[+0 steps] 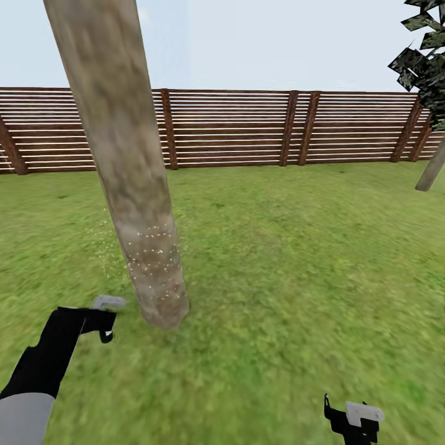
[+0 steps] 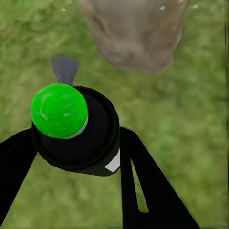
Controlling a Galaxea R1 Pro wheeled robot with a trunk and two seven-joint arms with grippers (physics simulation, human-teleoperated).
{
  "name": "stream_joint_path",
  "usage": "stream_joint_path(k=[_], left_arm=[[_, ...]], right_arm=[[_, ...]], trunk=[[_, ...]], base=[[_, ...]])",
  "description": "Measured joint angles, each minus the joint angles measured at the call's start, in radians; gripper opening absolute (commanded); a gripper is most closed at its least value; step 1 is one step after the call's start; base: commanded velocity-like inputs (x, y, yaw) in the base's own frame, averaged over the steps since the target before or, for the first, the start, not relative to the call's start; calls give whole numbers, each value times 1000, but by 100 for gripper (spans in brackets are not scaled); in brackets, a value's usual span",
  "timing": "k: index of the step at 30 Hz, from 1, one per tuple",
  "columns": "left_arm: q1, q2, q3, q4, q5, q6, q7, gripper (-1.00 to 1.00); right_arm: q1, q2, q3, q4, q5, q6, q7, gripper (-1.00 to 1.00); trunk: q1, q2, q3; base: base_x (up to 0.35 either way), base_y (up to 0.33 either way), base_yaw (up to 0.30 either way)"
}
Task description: In the garden, pick up the pesticide atomizer on the floor and spray pesticide onto both trees until each tree trunk is fully covered.
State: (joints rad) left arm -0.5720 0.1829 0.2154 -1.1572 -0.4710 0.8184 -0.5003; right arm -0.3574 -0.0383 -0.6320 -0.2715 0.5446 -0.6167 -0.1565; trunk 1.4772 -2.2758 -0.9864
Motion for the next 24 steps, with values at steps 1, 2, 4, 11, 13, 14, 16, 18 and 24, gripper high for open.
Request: stream_joint_path(k=[1, 2, 4, 11, 13, 14, 16, 18, 24], left_arm=[[0, 27, 1, 0, 0, -1, -37, -100], [0, 46, 1, -1, 0, -3, -57, -100], [3, 68, -2, 0, 8, -79, -76, -100], [114, 69, -29, 2, 5, -275, -266, -100], [157, 80, -27, 11, -3, -389, -352, -100], [177, 87, -31, 27, -4, -458, -377, -100], [193, 94, -34, 56, -16, -538, -436, -100], [198, 95, -37, 103, -103, -599, -515, -100], [196, 82, -133, 169, -217, -625, -564, -100]], right_arm=[[0, 0, 0, 0, 0, 0, 0, 100], [0, 0, 0, 0, 0, 0, 0, 100], [0, 1, 1, 0, 1, 0, 2, 100], [0, 3, 127, -7, 149, 7, 7, 100], [0, 3, 211, -72, 269, 25, 41, 100], [0, 4, 225, -134, 292, 41, 141, 100], [0, 9, 232, -226, 303, 99, 352, 100], [-30, 12, 234, -307, 302, 211, 599, 100], [-162, 107, 237, -354, 306, 267, 1002, 100]], trunk=[[0, 0, 0], [0, 0, 0], [0, 0, 0], [0, 0, 0], [0, 0, 0], [0, 0, 0], [0, 0, 0], [0, 0, 0], [0, 0, 0]], base=[[0, 0, 0], [0, 0, 0], [0, 0, 0], [-202, 0, 0], [-335, 0, 0], [-337, 0, 0], [-313, 0, 0], [-158, 0, 0], [-14, 0, 0]])
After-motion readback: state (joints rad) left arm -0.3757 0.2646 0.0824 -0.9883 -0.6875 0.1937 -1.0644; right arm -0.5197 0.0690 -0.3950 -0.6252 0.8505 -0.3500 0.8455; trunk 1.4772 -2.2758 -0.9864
